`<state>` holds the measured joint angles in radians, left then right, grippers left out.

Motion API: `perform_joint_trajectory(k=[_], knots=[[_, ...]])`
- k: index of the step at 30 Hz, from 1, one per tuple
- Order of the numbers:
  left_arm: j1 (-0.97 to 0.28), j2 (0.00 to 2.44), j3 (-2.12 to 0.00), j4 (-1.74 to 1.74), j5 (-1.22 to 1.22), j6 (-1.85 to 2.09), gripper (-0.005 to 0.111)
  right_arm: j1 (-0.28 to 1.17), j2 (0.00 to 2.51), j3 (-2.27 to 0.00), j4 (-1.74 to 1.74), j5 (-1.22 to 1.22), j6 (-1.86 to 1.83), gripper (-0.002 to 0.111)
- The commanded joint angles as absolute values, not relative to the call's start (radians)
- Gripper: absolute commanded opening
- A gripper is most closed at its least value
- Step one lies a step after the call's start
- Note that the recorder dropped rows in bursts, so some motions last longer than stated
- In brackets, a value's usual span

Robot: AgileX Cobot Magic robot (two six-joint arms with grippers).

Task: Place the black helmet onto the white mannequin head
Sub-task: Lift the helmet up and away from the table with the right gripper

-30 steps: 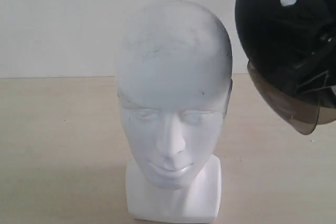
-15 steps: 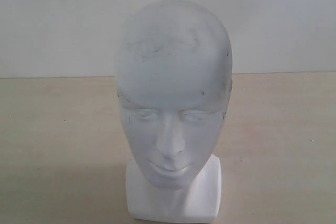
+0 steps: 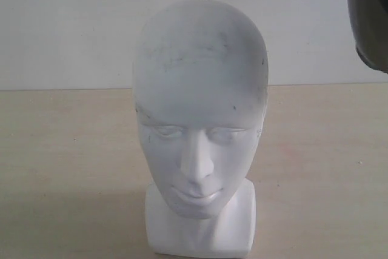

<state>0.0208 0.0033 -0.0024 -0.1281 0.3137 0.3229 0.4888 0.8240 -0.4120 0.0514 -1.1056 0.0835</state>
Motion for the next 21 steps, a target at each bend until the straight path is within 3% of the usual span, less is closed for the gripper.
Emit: perform_joint_trajectory(k=[1,10,13,21], knots=[[0.024,0.0,0.0,-0.126,0.315,0.321,0.004,0.488,0.813,-0.479,-0.065,-1.221,0.267,0.0],[0.024,0.0,0.0,-0.126,0.315,0.321,0.004,0.488,0.823,-0.713,-0.239,-1.221,0.718,0.0],[0.024,0.0,0.0,-0.126,0.315,0.321,0.004,0.488,0.863,-0.78,-0.267,-1.221,0.981,0.0],[0.024,0.0,0.0,-0.126,0.315,0.321,0.004,0.488,1.003,-0.928,-0.412,-1.221,1.276,0.0]])
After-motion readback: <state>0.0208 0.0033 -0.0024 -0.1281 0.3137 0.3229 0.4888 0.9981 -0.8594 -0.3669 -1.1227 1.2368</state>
